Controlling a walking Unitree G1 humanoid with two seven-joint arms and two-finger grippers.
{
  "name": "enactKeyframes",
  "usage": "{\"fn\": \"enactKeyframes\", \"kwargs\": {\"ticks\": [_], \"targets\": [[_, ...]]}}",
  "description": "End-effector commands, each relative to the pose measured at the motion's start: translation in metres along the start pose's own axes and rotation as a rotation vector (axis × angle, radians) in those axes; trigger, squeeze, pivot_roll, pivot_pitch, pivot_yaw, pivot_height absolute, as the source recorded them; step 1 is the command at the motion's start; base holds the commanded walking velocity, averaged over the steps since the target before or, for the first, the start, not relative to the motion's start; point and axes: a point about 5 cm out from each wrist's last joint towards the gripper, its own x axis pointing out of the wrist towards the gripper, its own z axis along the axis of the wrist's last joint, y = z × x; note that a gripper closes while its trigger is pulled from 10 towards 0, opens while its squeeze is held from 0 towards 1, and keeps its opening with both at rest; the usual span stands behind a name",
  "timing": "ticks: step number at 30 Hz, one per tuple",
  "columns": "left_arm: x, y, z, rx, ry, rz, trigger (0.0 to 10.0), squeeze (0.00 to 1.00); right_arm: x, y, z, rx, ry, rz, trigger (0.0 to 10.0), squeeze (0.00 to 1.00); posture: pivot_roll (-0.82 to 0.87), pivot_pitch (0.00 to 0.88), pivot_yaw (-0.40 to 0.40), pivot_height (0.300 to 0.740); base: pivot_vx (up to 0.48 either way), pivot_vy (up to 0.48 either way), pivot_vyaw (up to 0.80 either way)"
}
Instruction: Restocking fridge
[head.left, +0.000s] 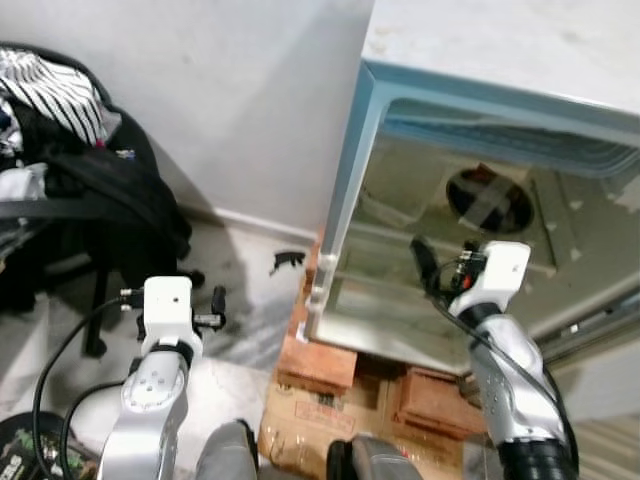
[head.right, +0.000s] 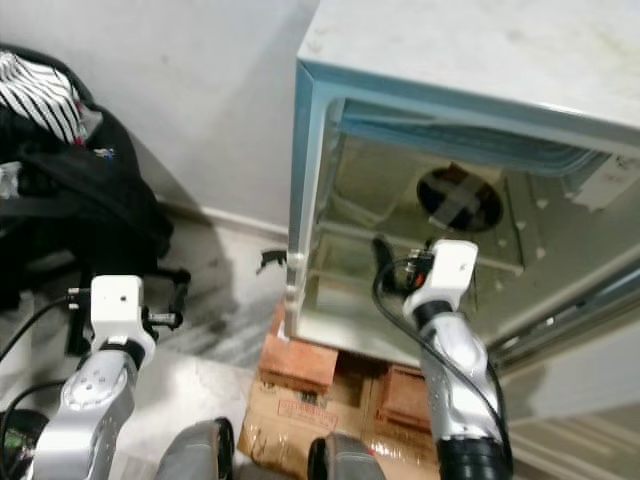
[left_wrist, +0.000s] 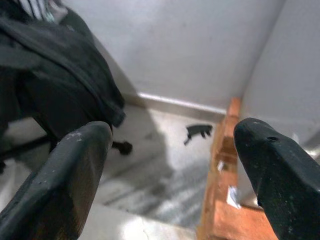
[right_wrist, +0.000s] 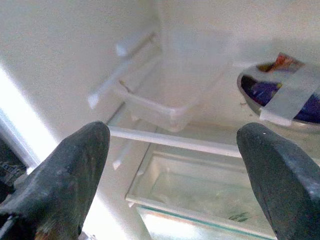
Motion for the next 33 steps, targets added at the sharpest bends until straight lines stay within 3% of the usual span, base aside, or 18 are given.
{"fn": "enactKeyframes", "kwargs": {"ticks": [1, 2, 3, 4, 5, 7, 23, 33], "targets": [[0.003, -0.002, -0.005, 0.018, 0.012, -0.006, 10.0, 0.0, -0.007, -0.005, 0.007, -0.013, -0.03, -0.055, 10.0, 1.0, 0.02, 0.0, -0.057, 0.74, 0.0, 0.0, 0.0], [0.006, -0.003, -0.004, 0.017, 0.011, -0.005, 10.0, 0.0, -0.011, -0.007, 0.005, -0.028, -0.018, -0.077, 10.0, 1.0, 0.01, 0.0, -0.056, 0.74, 0.0, 0.0, 0.0], [0.008, -0.004, -0.003, 0.015, 0.008, -0.004, 10.0, 0.0, -0.014, -0.008, 0.002, -0.031, -0.006, -0.092, 10.0, 0.78, 0.01, 0.0, -0.052, 0.74, -0.334, 0.0, 0.0], [0.01, -0.006, -0.002, 0.012, 0.003, -0.004, 10.0, 0.0, -0.016, -0.008, 0.0, -0.027, 0.004, -0.102, 10.0, 0.7, 0.01, 0.0, -0.052, 0.74, -0.356, 0.0, 0.0], [0.012, -0.008, -0.001, 0.008, -0.006, -0.008, 10.0, 0.0, -0.019, -0.008, -0.002, -0.014, 0.022, -0.112, 10.0, 0.21, -0.01, 0.0, -0.047, 0.74, -0.356, 0.0, 0.0], [0.016, -0.013, 0.0, 0.009, -0.016, -0.025, 10.0, 0.0, -0.019, -0.005, -0.002, -0.021, 0.039, -0.107, 10.0, 0.0, -0.01, 0.0, -0.043, 0.74, -0.358, 0.0, 0.0], [0.03, -0.024, 0.006, 0.047, -0.054, -0.09, 10.0, 0.0, -0.012, -0.008, 0.001, -0.034, 0.059, -0.144, 10.0, 0.0, -0.03, 0.0, -0.008, 0.74, -0.261, 0.0, -0.69], [0.03, -0.021, 0.01, 0.022, -0.093, -0.135, 10.0, 0.0, -0.011, -0.006, -0.001, -0.032, 0.066, -0.147, 10.0, 0.0, -0.03, 0.0, -0.006, 0.74, 0.025, -0.142, 0.0]]}}
